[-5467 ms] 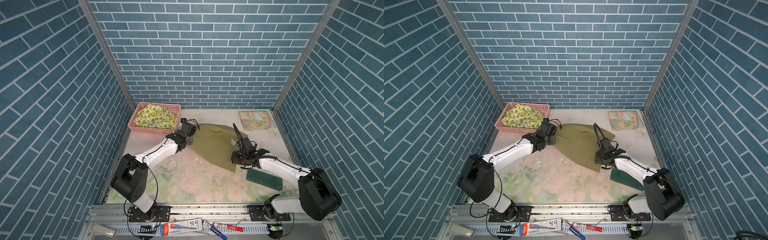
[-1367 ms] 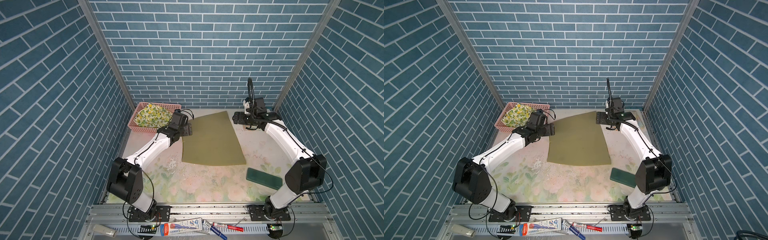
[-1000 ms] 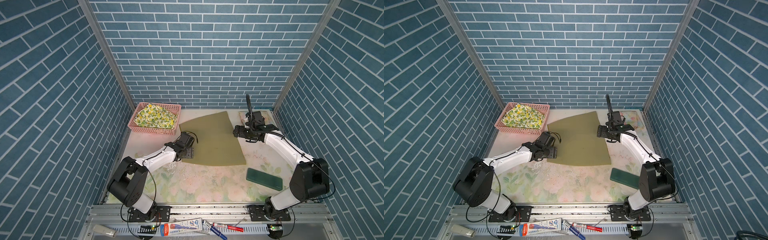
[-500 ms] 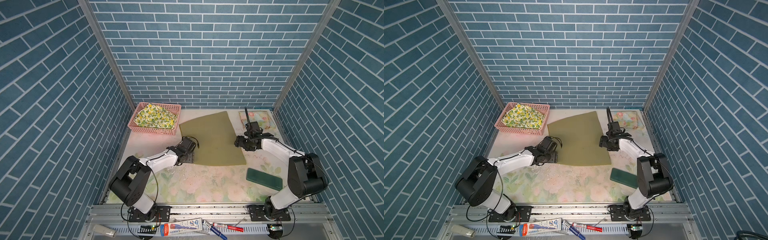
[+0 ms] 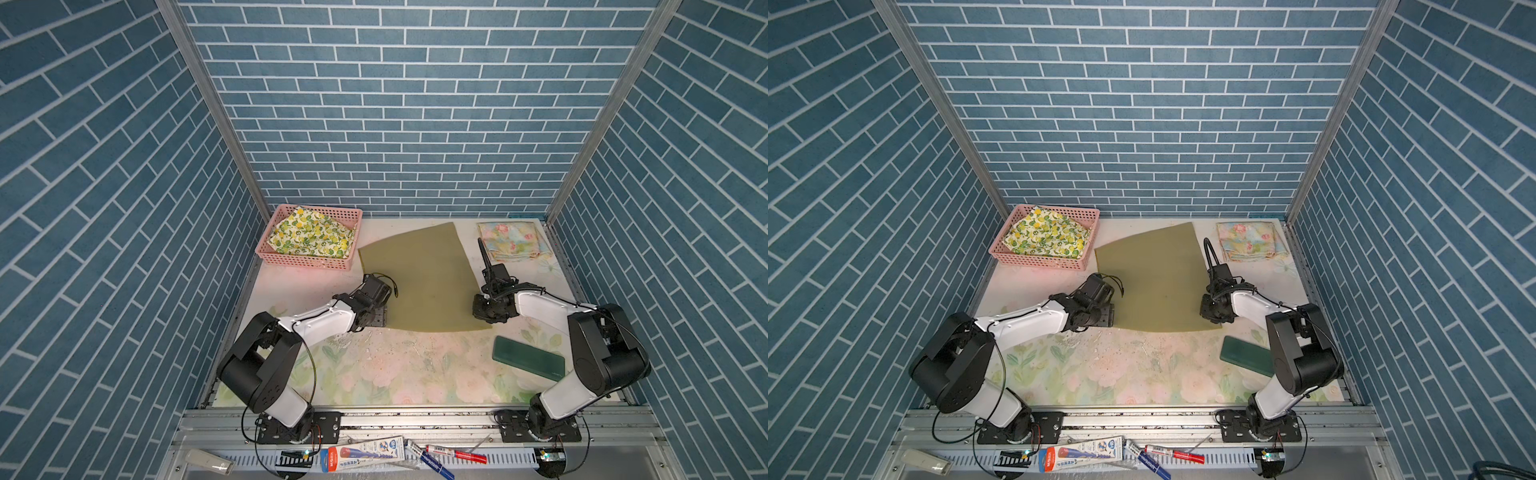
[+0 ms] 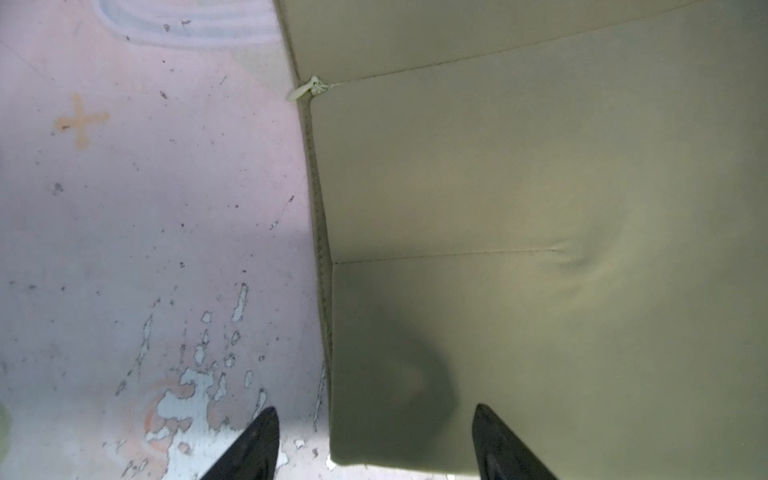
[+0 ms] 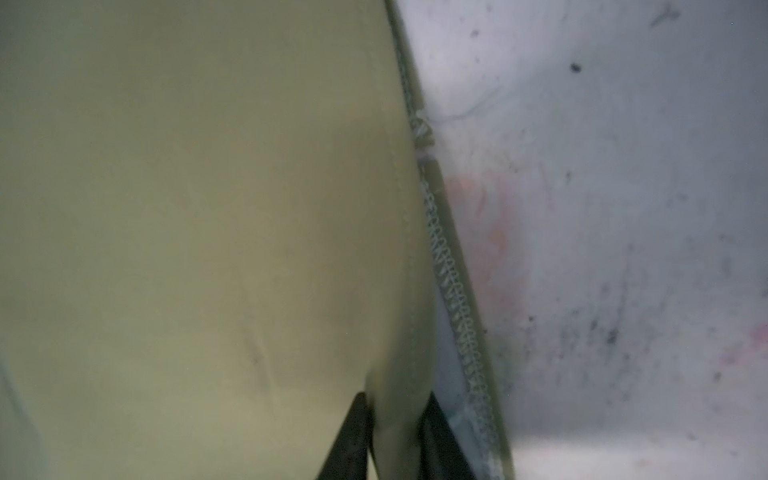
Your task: Fold and stack the skirts
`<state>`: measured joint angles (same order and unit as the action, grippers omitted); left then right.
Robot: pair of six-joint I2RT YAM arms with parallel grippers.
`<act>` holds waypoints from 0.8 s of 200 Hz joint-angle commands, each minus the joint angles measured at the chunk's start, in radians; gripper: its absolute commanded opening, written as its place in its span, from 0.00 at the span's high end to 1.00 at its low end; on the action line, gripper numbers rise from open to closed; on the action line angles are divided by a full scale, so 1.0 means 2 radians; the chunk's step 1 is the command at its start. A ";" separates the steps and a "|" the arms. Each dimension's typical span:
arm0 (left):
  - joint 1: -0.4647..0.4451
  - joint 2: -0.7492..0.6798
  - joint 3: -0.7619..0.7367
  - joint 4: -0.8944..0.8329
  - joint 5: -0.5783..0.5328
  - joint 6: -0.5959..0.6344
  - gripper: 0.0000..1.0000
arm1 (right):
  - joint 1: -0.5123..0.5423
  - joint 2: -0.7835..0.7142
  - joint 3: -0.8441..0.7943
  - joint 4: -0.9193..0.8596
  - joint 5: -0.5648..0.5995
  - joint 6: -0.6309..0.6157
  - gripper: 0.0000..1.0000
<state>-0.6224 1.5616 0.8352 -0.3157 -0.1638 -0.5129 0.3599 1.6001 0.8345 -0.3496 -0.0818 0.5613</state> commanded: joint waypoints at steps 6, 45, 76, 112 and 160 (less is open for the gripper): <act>-0.002 0.001 0.001 0.004 -0.002 0.003 0.27 | 0.001 0.004 0.000 0.006 0.010 0.010 1.00; -0.012 0.006 0.004 0.006 0.006 -0.002 0.29 | -0.026 0.014 0.052 -0.016 0.020 -0.012 1.00; -0.036 0.018 0.009 0.008 0.007 -0.011 0.31 | -0.056 0.027 0.085 -0.025 0.023 -0.032 1.00; -0.072 0.042 0.023 0.013 0.013 -0.023 0.32 | -0.100 0.035 0.107 -0.031 0.021 -0.056 1.00; -0.126 0.076 0.064 0.015 0.025 -0.032 0.32 | -0.159 0.059 0.150 -0.036 0.017 -0.070 0.93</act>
<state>-0.8284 1.6897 0.9115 -0.2882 -0.1287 -0.5579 0.0895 1.6852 1.0523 -0.3882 -0.0643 0.4606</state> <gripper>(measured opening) 0.681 0.047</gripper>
